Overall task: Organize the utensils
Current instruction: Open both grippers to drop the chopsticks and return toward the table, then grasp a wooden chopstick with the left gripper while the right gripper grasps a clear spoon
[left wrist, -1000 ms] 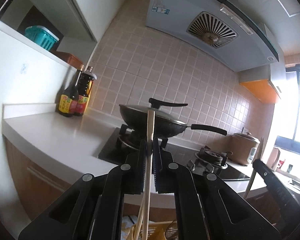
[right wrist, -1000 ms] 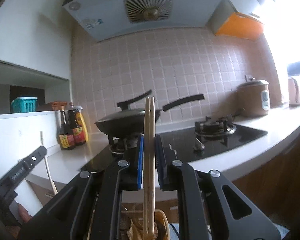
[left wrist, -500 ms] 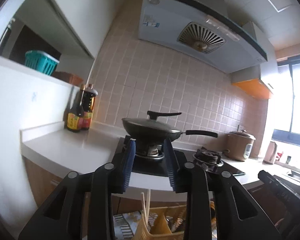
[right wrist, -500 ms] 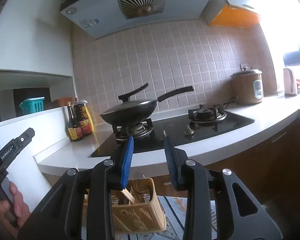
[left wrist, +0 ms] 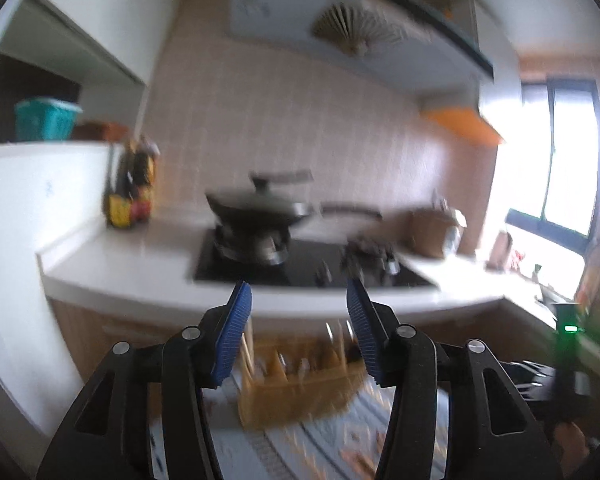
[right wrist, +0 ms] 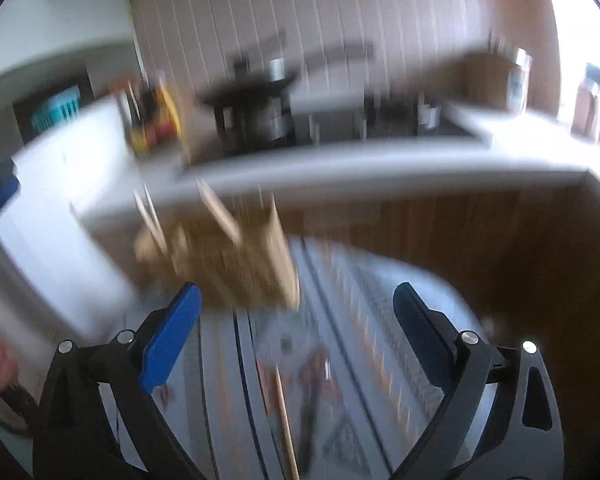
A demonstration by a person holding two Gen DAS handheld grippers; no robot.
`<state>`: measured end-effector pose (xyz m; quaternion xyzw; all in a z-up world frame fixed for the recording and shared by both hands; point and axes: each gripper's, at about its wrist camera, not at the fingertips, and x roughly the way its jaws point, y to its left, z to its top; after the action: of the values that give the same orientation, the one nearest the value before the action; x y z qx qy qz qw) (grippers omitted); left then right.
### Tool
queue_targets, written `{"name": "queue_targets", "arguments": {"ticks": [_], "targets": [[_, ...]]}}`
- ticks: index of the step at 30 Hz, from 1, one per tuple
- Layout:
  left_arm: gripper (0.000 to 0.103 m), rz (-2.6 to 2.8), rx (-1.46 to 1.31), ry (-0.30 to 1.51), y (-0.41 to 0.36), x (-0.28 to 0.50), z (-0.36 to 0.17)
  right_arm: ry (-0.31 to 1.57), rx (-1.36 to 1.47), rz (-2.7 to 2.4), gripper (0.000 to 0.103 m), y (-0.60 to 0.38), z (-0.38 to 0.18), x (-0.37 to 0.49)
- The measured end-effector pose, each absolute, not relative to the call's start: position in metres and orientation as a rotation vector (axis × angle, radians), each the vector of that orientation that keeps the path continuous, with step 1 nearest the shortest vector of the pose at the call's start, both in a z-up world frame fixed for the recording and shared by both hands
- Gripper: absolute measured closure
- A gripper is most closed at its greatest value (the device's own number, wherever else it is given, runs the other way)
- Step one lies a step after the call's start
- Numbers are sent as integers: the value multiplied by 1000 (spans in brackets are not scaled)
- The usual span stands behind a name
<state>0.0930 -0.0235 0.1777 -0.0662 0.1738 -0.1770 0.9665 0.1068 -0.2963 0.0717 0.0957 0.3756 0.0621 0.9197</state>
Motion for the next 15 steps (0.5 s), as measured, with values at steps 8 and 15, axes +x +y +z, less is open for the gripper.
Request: {"name": "queue_targets", "arguments": {"ticks": [8,15], "targets": [[54,-550,-94,872,-84,138,73,1093,244,214,56,-303,-27,115],[54,-561,-171,1067,-112,165,-27,1053,254,259,57,-301,-63,100]]}}
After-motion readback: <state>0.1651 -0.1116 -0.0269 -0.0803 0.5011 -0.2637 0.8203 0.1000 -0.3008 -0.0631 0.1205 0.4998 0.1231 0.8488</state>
